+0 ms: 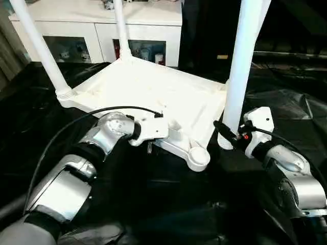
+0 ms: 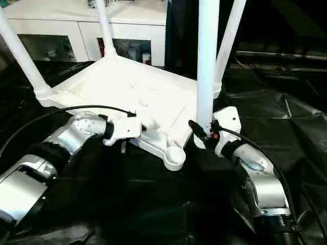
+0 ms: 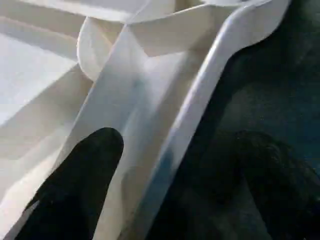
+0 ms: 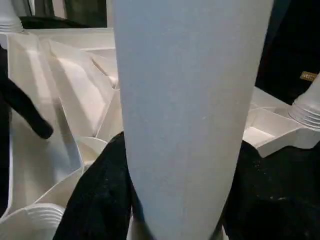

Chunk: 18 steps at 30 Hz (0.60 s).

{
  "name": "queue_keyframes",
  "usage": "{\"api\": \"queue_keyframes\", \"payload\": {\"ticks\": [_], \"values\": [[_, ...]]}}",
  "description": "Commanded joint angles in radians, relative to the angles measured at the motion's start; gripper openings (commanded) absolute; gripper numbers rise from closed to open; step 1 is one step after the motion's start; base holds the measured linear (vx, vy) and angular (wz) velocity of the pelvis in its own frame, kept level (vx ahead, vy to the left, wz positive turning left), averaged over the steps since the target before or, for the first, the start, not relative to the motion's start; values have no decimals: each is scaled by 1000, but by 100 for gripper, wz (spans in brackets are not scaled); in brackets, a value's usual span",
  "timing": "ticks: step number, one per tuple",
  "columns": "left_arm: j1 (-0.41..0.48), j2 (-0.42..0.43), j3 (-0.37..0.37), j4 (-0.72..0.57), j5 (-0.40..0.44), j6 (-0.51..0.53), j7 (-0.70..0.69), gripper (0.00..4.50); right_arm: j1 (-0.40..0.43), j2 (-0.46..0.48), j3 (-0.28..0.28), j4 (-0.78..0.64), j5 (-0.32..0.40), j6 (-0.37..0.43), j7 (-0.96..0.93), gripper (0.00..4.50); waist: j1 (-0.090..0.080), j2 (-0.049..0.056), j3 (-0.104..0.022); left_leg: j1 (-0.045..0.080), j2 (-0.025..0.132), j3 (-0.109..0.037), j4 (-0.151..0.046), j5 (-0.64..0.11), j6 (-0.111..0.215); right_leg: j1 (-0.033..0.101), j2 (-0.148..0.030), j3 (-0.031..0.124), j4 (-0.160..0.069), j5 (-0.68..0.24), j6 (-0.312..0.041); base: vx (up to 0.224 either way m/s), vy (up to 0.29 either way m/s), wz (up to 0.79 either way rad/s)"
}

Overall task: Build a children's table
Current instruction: Move to table

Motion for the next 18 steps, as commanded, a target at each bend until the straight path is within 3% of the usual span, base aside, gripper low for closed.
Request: {"api": "queue_keyframes", "payload": {"ticks": [1,2,4,7,8,18], "values": [[-33,-3,-3,26,7,-16,-31,392,0,-9,-2,-35,-2,-3,0,191,-1,1,-71,22,82,-33,-78,-183,35,50,-104,53,-78,-80,-280,0,0,0],[-42,-6,-2,44,13,-26,-28,364,1,-10,1,-37,-5,-3,1,191,-1,3,-71,22,83,-33,-78,-184,34,51,-105,53,-78,-78,-280,0,0,0],[-45,-7,-2,49,15,-29,-27,355,2,-10,2,-39,-6,-3,2,191,-2,0,-71,20,82,-33,-78,-179,39,52,-105,53,-78,-75,-279,0,0,0],[-55,-12,-2,70,25,-39,-22,334,6,-10,6,-44,-8,-2,2,191,-2,5,-73,20,81,-32,-76,-168,47,50,-104,52,-78,-72,-276,0,0,0],[-62,-15,-3,84,31,-46,-23,309,11,-11,8,-50,-9,-1,1,191,-1,4,-74,19,82,-33,-76,-167,48,52,-105,52,-77,-68,-276,0,0,0],[-82,-30,3,132,46,-52,-60,252,9,-18,13,-43,-21,-7,7,191,-2,2,-73,19,83,-32,-77,-161,58,50,-106,52,-78,-69,-281,0,0,0]]}}
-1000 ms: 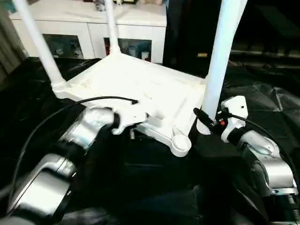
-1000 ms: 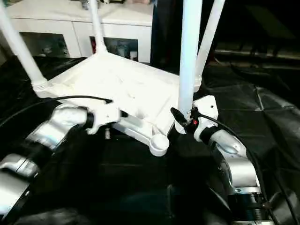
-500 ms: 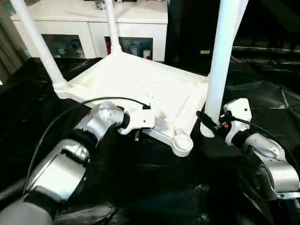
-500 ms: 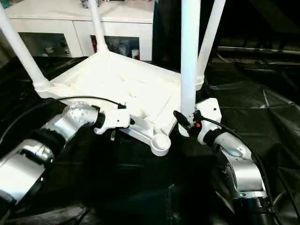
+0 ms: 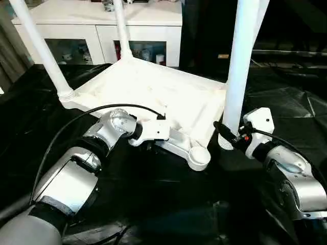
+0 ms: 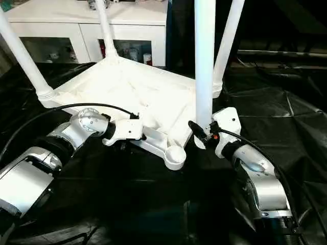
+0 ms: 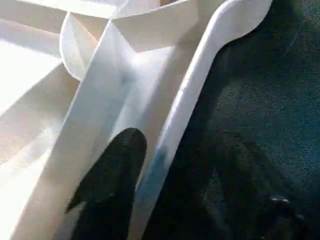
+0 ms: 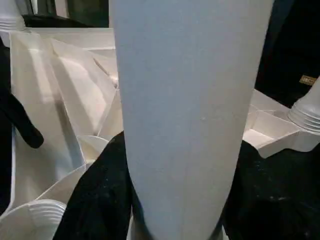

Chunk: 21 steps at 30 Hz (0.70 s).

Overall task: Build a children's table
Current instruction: Move to table

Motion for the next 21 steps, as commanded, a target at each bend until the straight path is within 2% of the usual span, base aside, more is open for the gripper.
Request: {"api": "queue_keyframes", "payload": {"ticks": [1,6,8,10,14,15,18,20,21], "values": [[-16,-2,3,9,10,-3,-19,226,-5,-11,7,-13,-6,-7,3,191,-1,-8,-70,20,83,-33,-77,-161,59,50,-106,52,-78,-72,-279,0,0,0],[-24,-2,17,12,-2,21,-85,199,-11,-9,15,-4,-12,-13,4,191,-2,-10,-69,19,84,-33,-79,-161,61,49,-108,52,-77,-72,-282,0,0,0],[-26,-3,20,13,-3,23,-88,173,-11,-9,15,-3,-12,-14,5,191,-2,-10,-69,19,84,-33,-78,-160,63,50,-108,52,-77,-68,-283,0,0,0],[-31,-2,25,15,-11,73,-143,163,-10,-7,19,2,-17,-19,7,191,-2,-15,-70,19,84,-32,-79,-148,68,50,-108,52,-75,-59,-284,0,0,0],[-33,4,17,15,-6,104,-182,132,-12,-7,20,6,-19,-21,9,191,-1,-15,-68,19,84,-31,-79,-150,71,49,-110,53,-78,-78,-284,0,0,0],[-28,9,20,12,-11,135,-213,132,-17,-9,20,14,-20,-24,14,191,-1,-24,-67,18,85,-30,-80,-151,73,50,-110,53,-79,-84,-282,0,0,0],[-19,9,36,8,-24,163,-229,98,-22,-10,21,20,-21,-26,18,191,-1,-21,-65,19,84,-30,-80,-153,72,46,-110,53,-81,-114,-280,0,0,0],[-6,21,34,-2,-18,205,-274,88,-29,-12,27,28,-22,-28,21,191,1,-28,-65,19,85,-30,-81,-153,75,47,-112,53,-82,-122,-278,0,0,0],[-2,25,32,-8,-15,218,-285,83,-31,-12,27,30,-21,-29,22,191,0,-24,-64,19,86,-30,-82,-148,75,45,-112,53,-81,-126,-277,0,0,0]]}}
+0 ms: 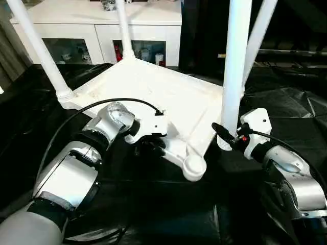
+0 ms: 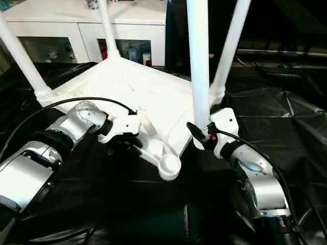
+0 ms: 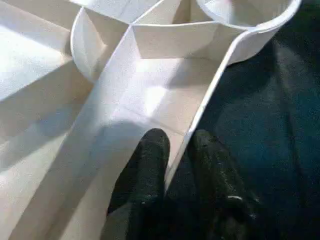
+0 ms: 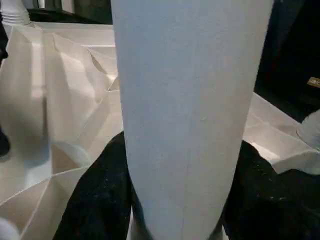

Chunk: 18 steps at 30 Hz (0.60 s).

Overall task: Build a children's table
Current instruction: Move to table

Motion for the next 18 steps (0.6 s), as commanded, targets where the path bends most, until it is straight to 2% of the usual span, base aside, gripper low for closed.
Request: {"api": "queue_keyframes", "payload": {"ticks": [1,2,4,5,6,7,8,9,11,12,15,17,18], "values": [[39,21,-10,5,17,52,-47,73,-18,-9,7,7,-9,-12,8,191,2,-20,-64,19,86,-31,-81,-151,74,45,-113,52,-79,-132,-276,0,0,0],[48,29,-9,-3,16,64,-53,65,-22,-8,9,11,-9,-13,10,191,0,-28,-64,19,86,-31,-83,-152,74,46,-113,52,-78,-135,-277,0,0,0],[65,43,-9,-16,16,82,-58,59,-28,-6,11,17,-9,-15,12,191,0,-25,-63,17,86,-31,-83,-151,75,46,-114,53,-79,-141,-275,0,0,0],[78,52,-9,-26,18,95,-60,55,-33,-5,12,23,-9,-17,13,191,-1,-28,-64,17,85,-32,-83,-149,74,47,-115,52,-78,-146,-272,0,0,0],[102,60,0,-44,13,133,-33,43,-41,-3,13,31,-10,-20,15,191,-6,-35,-63,12,83,-31,-84,-140,77,49,-113,51,-78,-146,-267,0,0,0],[102,60,0,-44,13,133,-33,43,-41,-3,13,31,-10,-20,15,191,-7,-31,-63,13,85,-33,-84,-140,76,49,-115,50,-76,-147,-270,0,0,0],[113,62,6,-57,10,164,-14,40,-44,0,13,35,-10,-22,17,191,-12,-33,-61,15,84,-30,-84,-150,76,46,-114,51,-80,-162,-268,0,0,0],[130,63,17,-82,2,213,5,38,-49,2,13,41,-8,-23,18,191,-15,-34,-58,17,83,-31,-85,-172,72,43,-113,51,-86,-206,-262,0,0,0],[142,64,25,-108,-3,245,12,36,-52,3,13,45,-6,-24,19,191,-18,-33,-53,18,82,-32,-88,-205,59,42,-114,51,-93,-284,-249,0,0,0],[163,60,40,-145,-11,299,47,36,-56,5,14,49,-4,-24,19,191,-20,-39,-50,18,83,-32,-90,-221,54,41,-113,52,-96,-316,-242,0,0,0],[237,32,95,-289,-35,500,175,32,-60,15,20,54,-2,-22,19,191,-25,-36,-45,27,86,-36,-94,-286,26,33,-115,52,-105,-442,-216,0,0,0],[275,17,110,-370,-33,587,211,31,-61,20,23,55,-3,-21,19,191,-26,-36,-44,30,82,-37,-94,-311,20,26,-113,51,-113,-489,-205,0,0,0],[287,13,112,-395,-28,607,221,29,-61,21,24,54,-3,-21,19,191,-28,-36,-45,30,84,-38,-94,-316,16,27,-113,52,-112,-496,-199,0,0,0]]}}
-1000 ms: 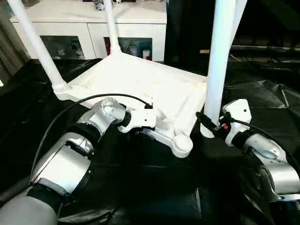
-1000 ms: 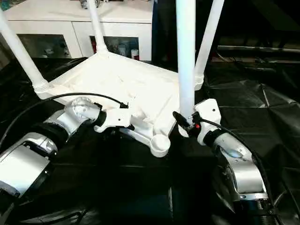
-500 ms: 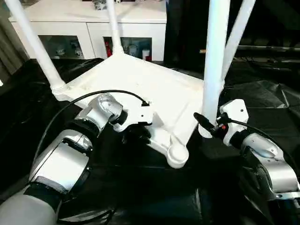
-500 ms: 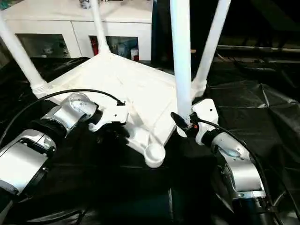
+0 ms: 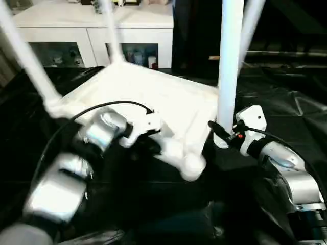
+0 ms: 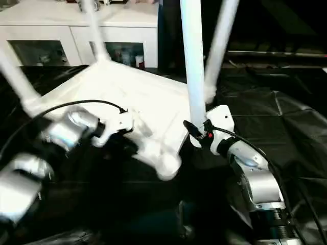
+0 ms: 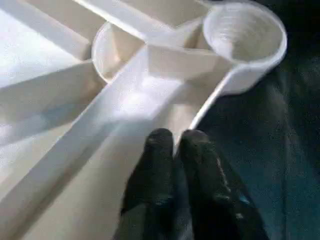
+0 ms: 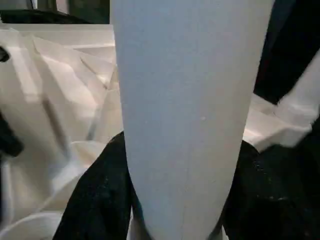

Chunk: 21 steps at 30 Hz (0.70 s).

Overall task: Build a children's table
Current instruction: Move to table

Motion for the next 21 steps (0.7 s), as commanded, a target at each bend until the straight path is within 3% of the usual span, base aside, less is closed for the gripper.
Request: {"api": "queue_keyframes", "payload": {"ticks": [1,2,5,9,10,13,14,16,17,18,19,21], "values": [[100,-1,-30,-45,70,154,80,20,-16,3,10,-3,6,-12,9,191,1,-18,-45,15,84,-43,-90,-326,12,20,-110,53,-114,-509,-191,0,0,0],[124,-10,-26,-100,83,206,103,20,-14,5,11,-5,6,-12,9,191,-2,-18,-43,11,86,-47,-96,-323,11,23,-110,52,-115,-504,-185,0,0,0],[143,-24,-19,-162,93,270,134,9,-13,6,12,-5,6,-12,10,191,-1,-17,-46,20,82,-43,-97,-329,12,15,-104,50,-127,-508,-168,0,0,0],[165,-50,-4,-273,98,388,207,9,-10,7,11,-5,5,-14,12,191,-2,-18,-45,18,83,-44,-101,-342,8,15,-103,51,-126,-481,-170,0,0,0],[177,-50,-11,-310,95,372,229,9,-10,7,9,-4,5,-15,12,191,-1,-18,-46,17,82,-44,-100,-338,11,16,-104,51,-127,-481,-170,0,0,0],[205,-53,-20,-368,65,183,246,9,-9,7,7,-4,4,-16,12,191,5,-19,-48,13,83,-46,-99,-322,23,17,-106,52,-128,-463,-167,0,0,0],[212,-61,-16,-380,-2,-60,184,25,-10,5,4,-2,4,-18,13,191,7,-16,-49,11,81,-44,-99,-311,31,16,-104,53,-131,-447,-165,0,0,0],[193,-46,-36,-383,-8,-113,123,36,-10,3,2,0,5,-20,12,191,13,-14,-59,12,86,-39,-99,-274,31,17,-101,56,-120,-351,-175,0,0,0],[193,-46,-36,-383,-8,-113,123,48,-10,3,2,0,5,-20,12,191,15,-11,-63,17,90,-35,-98,-242,33,13,-94,57,-107,-242,-198,0,0,0],[166,-25,-55,-379,-4,-129,76,57,-10,0,0,1,4,-24,11,191,16,-6,-62,14,91,-34,-98,-216,38,17,-94,56,-98,-163,-220,0,0,0],[154,-18,-58,-376,-14,-134,46,68,-11,1,-2,0,6,-24,10,191,15,-8,-63,11,89,-33,-96,-202,43,20,-94,55,-95,-134,-228,0,0,0],[123,-10,-55,-352,-30,-147,4,90,-10,0,-6,0,6,-26,9,191,15,-5,-74,1,84,-33,-84,-97,70,34,-98,53,-71,29,-258,27,-1,0]]}}
